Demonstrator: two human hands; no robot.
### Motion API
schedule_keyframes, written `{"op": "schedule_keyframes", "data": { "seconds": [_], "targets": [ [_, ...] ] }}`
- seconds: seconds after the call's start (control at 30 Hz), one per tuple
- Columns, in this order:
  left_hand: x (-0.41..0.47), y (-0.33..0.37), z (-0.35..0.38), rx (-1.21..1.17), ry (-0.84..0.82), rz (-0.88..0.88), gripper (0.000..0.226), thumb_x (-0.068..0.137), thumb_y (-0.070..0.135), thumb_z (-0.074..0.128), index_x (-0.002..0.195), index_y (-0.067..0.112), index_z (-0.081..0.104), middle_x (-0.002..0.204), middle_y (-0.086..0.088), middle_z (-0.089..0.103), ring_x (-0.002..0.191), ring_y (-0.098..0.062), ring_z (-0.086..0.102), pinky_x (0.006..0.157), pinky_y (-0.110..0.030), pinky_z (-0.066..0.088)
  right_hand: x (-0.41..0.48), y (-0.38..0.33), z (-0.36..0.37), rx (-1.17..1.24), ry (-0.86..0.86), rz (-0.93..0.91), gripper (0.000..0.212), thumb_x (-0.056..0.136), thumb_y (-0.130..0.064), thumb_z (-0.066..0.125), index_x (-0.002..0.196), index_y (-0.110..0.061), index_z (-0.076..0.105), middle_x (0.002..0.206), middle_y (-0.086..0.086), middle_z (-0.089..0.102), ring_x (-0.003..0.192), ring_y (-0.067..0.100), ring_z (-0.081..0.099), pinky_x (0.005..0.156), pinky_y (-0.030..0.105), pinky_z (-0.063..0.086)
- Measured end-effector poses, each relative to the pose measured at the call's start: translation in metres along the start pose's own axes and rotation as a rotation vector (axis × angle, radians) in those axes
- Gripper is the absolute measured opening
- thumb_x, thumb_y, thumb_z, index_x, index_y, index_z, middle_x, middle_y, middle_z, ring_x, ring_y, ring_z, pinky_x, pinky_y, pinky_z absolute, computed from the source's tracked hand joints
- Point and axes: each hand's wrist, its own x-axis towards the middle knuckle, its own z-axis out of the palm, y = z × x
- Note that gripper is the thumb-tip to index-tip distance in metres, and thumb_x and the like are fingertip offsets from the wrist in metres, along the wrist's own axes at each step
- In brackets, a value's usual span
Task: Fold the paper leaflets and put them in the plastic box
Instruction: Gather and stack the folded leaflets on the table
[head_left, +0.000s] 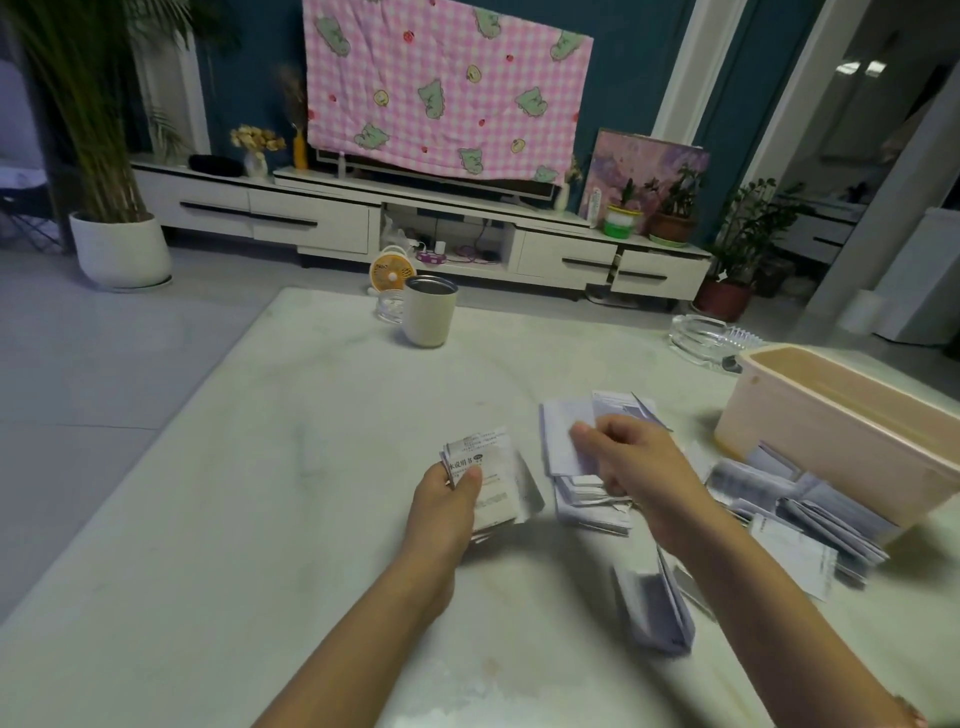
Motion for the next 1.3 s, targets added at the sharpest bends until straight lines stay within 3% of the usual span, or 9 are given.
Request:
{"op": "schedule_keyframes", "data": {
  "seconds": [0.1,0.23,0.37,0.47,0.53,0.67,0.83,1.07,1.3],
  "targets": [
    [-0.001,0.001,0.003,0.036,-0.015,0.015,0.024,0.098,0.011,0.040,0.103,0.013,0.063,0.100,-0.010,0.070,0.091,-0.028,0.065,0.084,-0.042,0.051,-0.021,-0.005,0.024,0.109,-0.201,0.010,0.029,0.090,-0.015,0.060,0.062,-0.014,0.051,0.051,-0.007,0.038,0.042,0.004,0.031,0.043,0.016,0.025],
    [-0.003,0.004,0.002,0.017,-0.030,-0.008,0.023,0.098,0.016,0.041,0.098,0.014,0.064,0.100,-0.013,0.071,0.102,-0.034,0.064,0.095,-0.054,0.047,-0.023,0.002,0.046,-0.038,-0.131,-0.039,0.020,0.088,-0.016,0.061,0.069,-0.010,0.058,0.057,-0.005,0.047,0.048,0.003,0.040,0.049,0.015,0.032],
    [-0.002,0.005,-0.001,-0.002,-0.005,0.016,0.033,0.102,0.029,0.032,0.097,0.015,0.061,0.100,-0.012,0.068,0.097,-0.030,0.065,0.092,-0.045,0.050,-0.023,0.007,0.053,-0.219,-0.063,-0.114,0.023,0.087,-0.019,0.060,0.070,-0.004,0.058,0.059,-0.004,0.047,0.057,0.010,0.040,0.056,0.023,0.032],
    [-0.003,0.000,0.000,0.119,0.005,0.100,0.022,0.099,0.017,0.040,0.113,0.009,0.055,0.104,-0.007,0.065,0.089,-0.020,0.063,0.072,-0.025,0.054,-0.026,0.009,0.058,-0.335,-0.088,-0.163,0.021,0.088,-0.015,0.055,0.069,-0.008,0.051,0.062,-0.002,0.046,0.058,0.010,0.040,0.054,0.019,0.030],
    [-0.004,0.000,0.000,0.174,0.048,0.145,0.020,0.097,0.008,0.040,0.113,0.012,0.052,0.098,-0.001,0.061,0.080,-0.010,0.059,0.056,-0.010,0.047,-0.026,0.015,0.061,-0.332,-0.054,-0.143,0.002,0.086,-0.011,0.055,0.087,-0.010,0.055,0.083,0.002,0.055,0.076,0.015,0.050,0.068,0.021,0.038],
    [-0.001,0.002,-0.003,0.222,0.036,0.191,0.022,0.097,0.008,0.041,0.115,0.015,0.050,0.108,-0.002,0.060,0.094,-0.018,0.058,0.073,-0.022,0.044,-0.026,0.021,0.061,-0.195,-0.030,-0.051,0.055,0.087,-0.013,0.058,0.136,-0.014,0.033,0.125,0.002,0.048,0.112,0.017,0.049,0.098,0.031,0.042],
    [-0.007,-0.010,-0.001,0.322,0.038,0.311,0.017,0.096,0.006,0.040,0.109,0.017,0.038,0.101,0.004,0.052,0.092,-0.015,0.053,0.061,-0.012,0.039,-0.035,0.033,0.069,-0.200,-0.055,-0.138,0.028,0.088,-0.006,0.050,0.113,-0.017,0.046,0.102,0.004,0.066,0.090,0.017,0.065,0.081,0.038,0.052],
    [-0.007,-0.005,0.002,0.248,0.069,0.337,0.016,0.094,0.004,0.047,0.099,0.020,0.049,0.091,0.010,0.057,0.084,-0.009,0.055,0.070,-0.010,0.042,-0.029,-0.001,0.024,-0.428,-0.028,-0.348,0.026,0.091,-0.008,0.051,0.117,-0.013,0.055,0.106,-0.004,0.056,0.092,0.012,0.054,0.082,0.021,0.042],
    [-0.011,0.002,0.010,0.099,0.006,0.175,0.016,0.094,0.006,0.049,0.106,0.014,0.058,0.096,0.002,0.064,0.080,-0.009,0.059,0.061,-0.009,0.046,0.079,0.041,-0.057,-0.936,-0.011,-0.115,0.031,0.084,-0.001,0.050,0.105,-0.011,0.069,0.123,0.009,0.060,0.117,0.027,0.050,0.097,0.029,0.037]
  ]
}}
